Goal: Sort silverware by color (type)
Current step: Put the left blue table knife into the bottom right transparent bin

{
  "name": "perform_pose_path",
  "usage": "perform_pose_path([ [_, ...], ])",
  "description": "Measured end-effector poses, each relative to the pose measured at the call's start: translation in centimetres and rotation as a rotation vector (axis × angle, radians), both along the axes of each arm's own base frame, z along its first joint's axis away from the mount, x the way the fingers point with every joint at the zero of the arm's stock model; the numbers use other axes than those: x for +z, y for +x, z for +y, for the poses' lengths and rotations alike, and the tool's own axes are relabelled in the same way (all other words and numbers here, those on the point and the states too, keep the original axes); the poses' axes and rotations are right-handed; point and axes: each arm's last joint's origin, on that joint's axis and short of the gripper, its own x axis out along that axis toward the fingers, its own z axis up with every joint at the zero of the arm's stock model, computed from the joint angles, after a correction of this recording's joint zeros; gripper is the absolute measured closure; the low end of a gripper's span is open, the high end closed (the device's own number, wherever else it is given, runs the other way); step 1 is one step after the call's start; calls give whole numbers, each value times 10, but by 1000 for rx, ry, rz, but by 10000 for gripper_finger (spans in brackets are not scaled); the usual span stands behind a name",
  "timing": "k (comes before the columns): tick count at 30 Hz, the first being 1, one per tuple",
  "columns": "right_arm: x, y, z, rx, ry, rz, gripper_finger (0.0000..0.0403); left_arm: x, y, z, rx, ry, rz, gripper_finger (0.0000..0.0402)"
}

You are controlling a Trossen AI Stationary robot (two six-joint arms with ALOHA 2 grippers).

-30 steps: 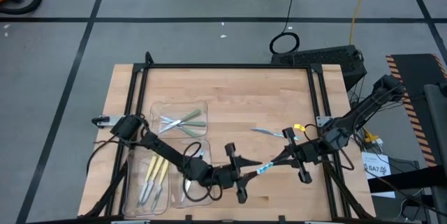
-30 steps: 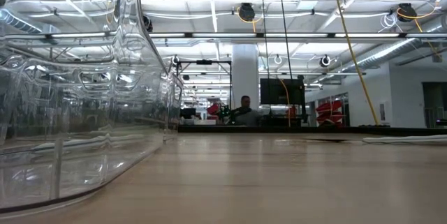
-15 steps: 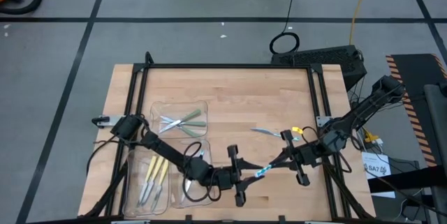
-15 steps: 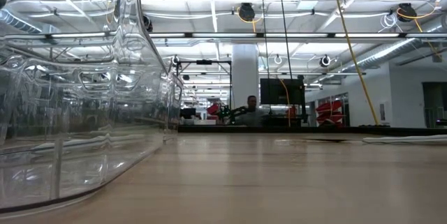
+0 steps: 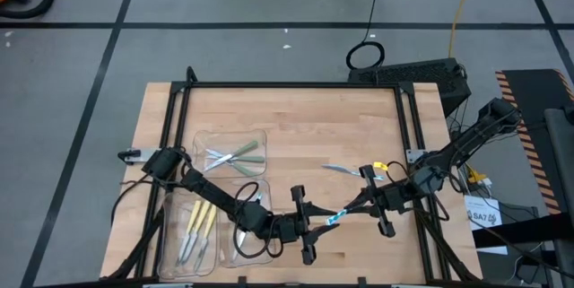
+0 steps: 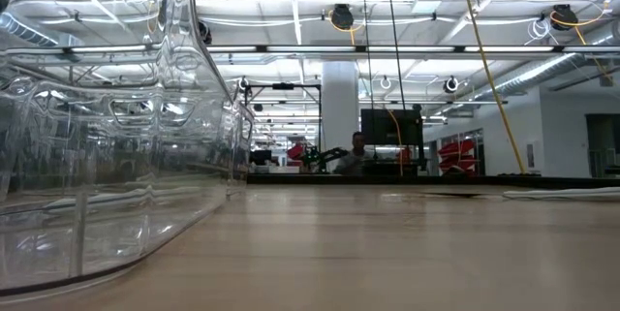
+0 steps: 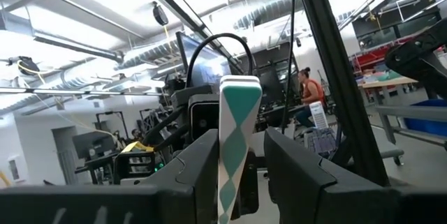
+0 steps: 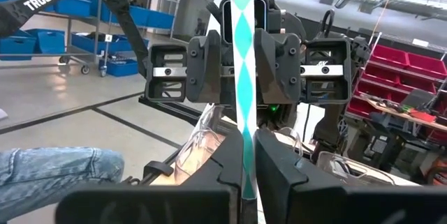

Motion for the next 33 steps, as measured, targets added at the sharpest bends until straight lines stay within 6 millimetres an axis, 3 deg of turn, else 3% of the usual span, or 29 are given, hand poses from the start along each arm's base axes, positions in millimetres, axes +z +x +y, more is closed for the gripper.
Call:
perform_pose_path([
  [24,-3,1,0,-3,6,34,387,0,3,5,26,31,4,279],
  [33,-3,1,1,1,6,34,387,-1,2,4,21,28,6,344],
])
